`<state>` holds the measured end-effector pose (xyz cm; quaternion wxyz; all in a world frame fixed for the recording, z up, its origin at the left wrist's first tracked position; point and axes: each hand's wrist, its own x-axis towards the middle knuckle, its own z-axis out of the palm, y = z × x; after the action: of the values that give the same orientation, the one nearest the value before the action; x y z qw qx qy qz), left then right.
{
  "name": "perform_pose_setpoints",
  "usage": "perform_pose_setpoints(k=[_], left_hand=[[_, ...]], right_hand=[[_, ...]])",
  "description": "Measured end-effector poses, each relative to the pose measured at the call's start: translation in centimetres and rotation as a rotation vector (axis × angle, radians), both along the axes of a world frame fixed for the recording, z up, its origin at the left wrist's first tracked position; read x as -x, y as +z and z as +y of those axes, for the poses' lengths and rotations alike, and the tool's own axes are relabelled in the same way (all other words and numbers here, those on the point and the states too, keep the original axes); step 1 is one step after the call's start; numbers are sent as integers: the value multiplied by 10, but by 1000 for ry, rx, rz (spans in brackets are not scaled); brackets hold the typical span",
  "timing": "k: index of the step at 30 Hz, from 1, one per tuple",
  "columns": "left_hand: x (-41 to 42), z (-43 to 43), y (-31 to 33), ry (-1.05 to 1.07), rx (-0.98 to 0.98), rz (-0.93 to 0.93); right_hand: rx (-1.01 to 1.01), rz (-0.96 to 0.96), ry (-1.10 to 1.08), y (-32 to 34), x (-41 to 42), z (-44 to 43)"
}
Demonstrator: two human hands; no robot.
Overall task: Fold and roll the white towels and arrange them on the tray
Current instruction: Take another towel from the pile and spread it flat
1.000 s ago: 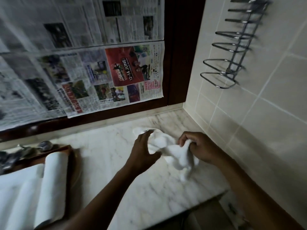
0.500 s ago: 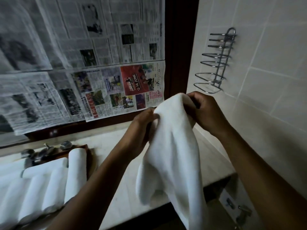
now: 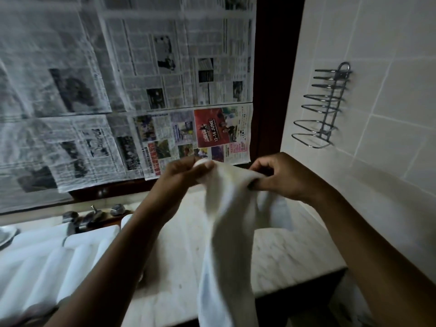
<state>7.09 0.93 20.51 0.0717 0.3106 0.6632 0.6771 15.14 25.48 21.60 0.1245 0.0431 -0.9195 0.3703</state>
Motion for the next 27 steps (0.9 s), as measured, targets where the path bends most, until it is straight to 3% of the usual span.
perform_pose_setpoints(k=[6, 10, 13, 16, 22, 24, 27], left_hand=[[3, -29, 15, 146, -30, 150], [14, -46, 6, 284, 79, 298], [18, -58, -8, 420, 129, 294], [23, -75, -26, 447, 69, 168], [37, -97, -66, 473, 59, 88], [43, -103, -81, 574, 155, 128], [32, -98, -95, 712, 422, 364]], right_hand=[[-188, -73, -31, 8, 2, -2], [-165, -106, -14, 5, 6, 11], [-183, -136, -5, -7, 9, 25], [110, -158, 63, -26, 5, 37], [565, -114, 102, -53, 11, 28], [711, -104, 92, -54, 12, 16], [719, -43, 55, -56, 17, -9]])
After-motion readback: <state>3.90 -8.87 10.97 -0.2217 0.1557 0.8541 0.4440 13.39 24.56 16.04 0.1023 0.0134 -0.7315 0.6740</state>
